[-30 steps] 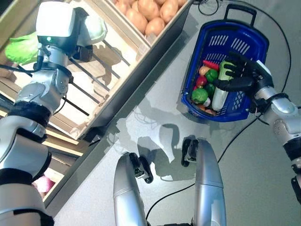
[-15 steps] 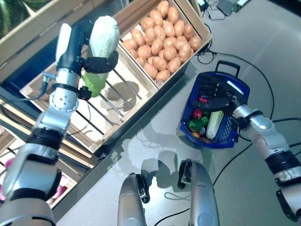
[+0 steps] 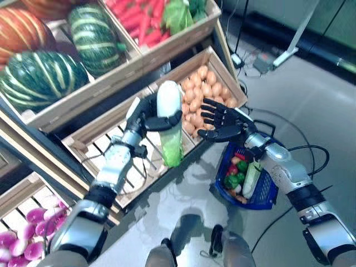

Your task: Put vegetables into the basket

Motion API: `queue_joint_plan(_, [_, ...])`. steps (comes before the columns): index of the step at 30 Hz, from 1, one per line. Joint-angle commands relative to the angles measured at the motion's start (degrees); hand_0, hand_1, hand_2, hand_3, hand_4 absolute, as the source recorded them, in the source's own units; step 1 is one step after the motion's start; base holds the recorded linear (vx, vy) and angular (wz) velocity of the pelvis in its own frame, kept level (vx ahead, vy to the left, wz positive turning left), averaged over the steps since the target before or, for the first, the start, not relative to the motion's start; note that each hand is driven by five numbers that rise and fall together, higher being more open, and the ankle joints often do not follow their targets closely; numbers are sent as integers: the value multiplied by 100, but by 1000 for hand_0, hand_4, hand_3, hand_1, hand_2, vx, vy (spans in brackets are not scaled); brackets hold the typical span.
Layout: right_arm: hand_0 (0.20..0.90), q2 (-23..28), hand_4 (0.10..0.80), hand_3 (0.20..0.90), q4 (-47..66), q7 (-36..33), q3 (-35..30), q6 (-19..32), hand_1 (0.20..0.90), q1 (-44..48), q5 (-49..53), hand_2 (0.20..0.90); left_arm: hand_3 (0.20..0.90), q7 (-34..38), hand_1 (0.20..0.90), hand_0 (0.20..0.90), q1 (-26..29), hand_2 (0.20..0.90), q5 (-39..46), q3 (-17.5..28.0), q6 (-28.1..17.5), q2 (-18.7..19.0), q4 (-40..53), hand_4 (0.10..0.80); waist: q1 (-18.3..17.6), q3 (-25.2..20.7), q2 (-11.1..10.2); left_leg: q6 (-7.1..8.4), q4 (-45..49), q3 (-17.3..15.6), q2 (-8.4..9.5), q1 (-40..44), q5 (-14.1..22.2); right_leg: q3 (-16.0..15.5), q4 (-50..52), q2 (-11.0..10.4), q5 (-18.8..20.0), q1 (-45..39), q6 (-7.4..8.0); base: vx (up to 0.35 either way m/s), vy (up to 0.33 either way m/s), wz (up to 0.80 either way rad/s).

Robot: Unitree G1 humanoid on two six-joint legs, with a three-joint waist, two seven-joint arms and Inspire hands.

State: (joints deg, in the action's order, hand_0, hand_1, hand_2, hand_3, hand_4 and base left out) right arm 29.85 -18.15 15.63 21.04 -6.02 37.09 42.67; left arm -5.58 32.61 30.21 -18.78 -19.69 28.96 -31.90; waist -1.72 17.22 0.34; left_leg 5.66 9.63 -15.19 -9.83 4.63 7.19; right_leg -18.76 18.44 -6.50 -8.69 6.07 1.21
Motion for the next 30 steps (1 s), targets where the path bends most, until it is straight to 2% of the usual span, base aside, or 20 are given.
queue_joint_plan(1, [900, -419, 800, 900, 54, 28, 71, 1, 900, 170, 267, 900, 300, -51, 300, 300, -57, 300, 373, 169, -404, -82, 595, 400, 138, -1200, -240, -484, -493, -37, 503, 91, -158, 86, -1354, -62, 253, -1188, 97, 98, -25, 10])
queue_joint_plan(4, [900, -446, 800, 900, -88, 137, 171, -253, 900, 228, 384, 900, 300, -143, 300, 300, -138, 300, 275, -8, -351, -281, 723, 400, 185, -1345, -276, -492, -1088, -43, 563, 362, -412, 25, -1934, 50, 533, -1473, 106, 69, -4, 5])
queue_joint_plan(7, [900, -485, 800, 900, -172, 179, 241, -472, 900, 228, 586, 900, 300, -177, 300, 300, -195, 300, 359, -108, -261, -401, 841, 400, 211, -1431, -276, -462, -1460, -2, 587, 571, -503, 5, -2200, 116, 640, -1645, 163, 62, 12, 2])
queue_joint_plan(12, [900, -625, 800, 900, -392, 506, 286, -977, 900, 123, 1189, 900, 300, -333, 300, 300, -260, 300, 452, -264, -246, -584, 863, 400, 239, -1506, -290, -473, -1463, 44, 601, 582, -423, -35, -2344, 163, 720, -1733, 174, 16, 10, 1])
queue_joint_plan(15, [900, -698, 800, 900, -685, 791, 321, -1471, 900, 15, 1440, 900, 300, -476, 300, 300, -347, 300, 440, -321, -267, -661, 869, 400, 285, -1555, -295, -479, -1463, 96, 622, 581, -373, -51, -2344, 169, 709, -1734, 180, 37, 30, 8])
queue_joint_plan(23, [900, -468, 800, 900, -1349, 1166, 451, -1875, 900, -104, 921, 900, 300, -438, 300, 300, -400, 300, 324, -380, -285, -512, 1015, 400, 368, -1609, -324, -503, -1463, 179, 669, 578, -332, -74, -2344, 174, 709, -1724, 185, 8, 4, 2])
queue_joint_plan(30, [900, -316, 800, 900, -1568, 1792, 411, -2207, 900, -277, 1128, 900, 300, -438, 300, 300, -371, 300, 408, -361, -254, -363, 1014, 400, 356, -1580, -322, -513, -1463, 223, 676, 617, -327, -38, -2344, 191, 702, -1758, 166, 13, 3, 5])
